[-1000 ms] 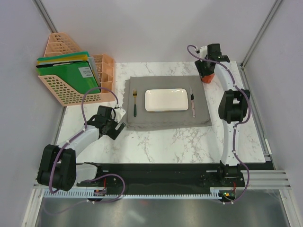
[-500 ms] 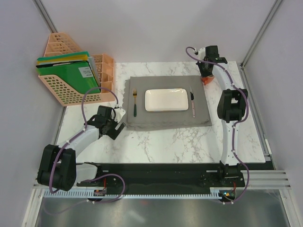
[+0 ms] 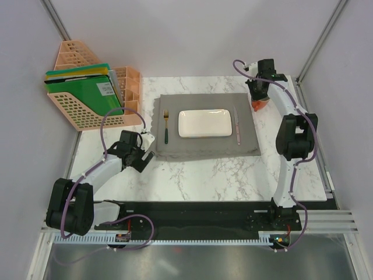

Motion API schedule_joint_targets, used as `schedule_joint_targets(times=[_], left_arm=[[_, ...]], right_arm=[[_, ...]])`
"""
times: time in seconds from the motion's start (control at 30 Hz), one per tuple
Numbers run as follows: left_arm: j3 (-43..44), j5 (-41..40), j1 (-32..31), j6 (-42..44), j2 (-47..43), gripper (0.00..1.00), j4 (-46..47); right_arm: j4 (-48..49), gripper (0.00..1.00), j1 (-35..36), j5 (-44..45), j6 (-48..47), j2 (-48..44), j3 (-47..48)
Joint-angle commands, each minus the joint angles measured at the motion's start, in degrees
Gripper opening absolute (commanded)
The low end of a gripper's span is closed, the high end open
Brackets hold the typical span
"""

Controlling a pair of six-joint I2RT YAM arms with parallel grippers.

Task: Set the dinner table for one person
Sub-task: Pick up the cup at the center of the board, then place the cup on the napkin.

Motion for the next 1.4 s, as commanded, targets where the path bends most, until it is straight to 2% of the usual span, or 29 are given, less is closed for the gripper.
schedule_joint_targets(times=[0.0, 0.2, 0.5, 0.67, 0.8, 0.9, 1.37], left_arm=[[0.14, 0.95, 0.36, -0.79, -0.02, 0.99, 0.57], [0.05, 1.31, 0.36, -0.7, -0.38, 0.99, 0.49], [0.58, 2.01, 0.36, -0.88, -0.2, 0.99, 0.49], [0.76, 1.92, 0.36, -0.97, 0.06, 0.99, 0.4], [0.49, 1.57, 0.36, -0.79, -0.29, 0.99, 0.22], [0.49, 1.4, 0.36, -0.88, -0.2, 0.99, 0.22], [0.14, 1.13, 0.36, -0.97, -0.82, 0.99, 0.22]], right_arm=[[4.96, 0.0, -0.04, 0.33, 1.83, -10.24, -1.08], [5.49, 0.0, -0.13, -2.82, 3.76, -17.01, -7.58], [-0.57, 0.0, 0.23, -8.45, 2.71, -20.44, -7.86], [-4.44, 0.0, 1.19, -9.42, 3.41, -15.09, -0.66], [-7.86, 0.0, 2.07, -9.6, 4.38, -8.76, 10.39], [-9.8, 0.0, 3.04, -8.9, 4.73, -4.37, 15.16], [-6.47, 0.0, 4.0, -5.12, 4.64, 3.81, 15.09]])
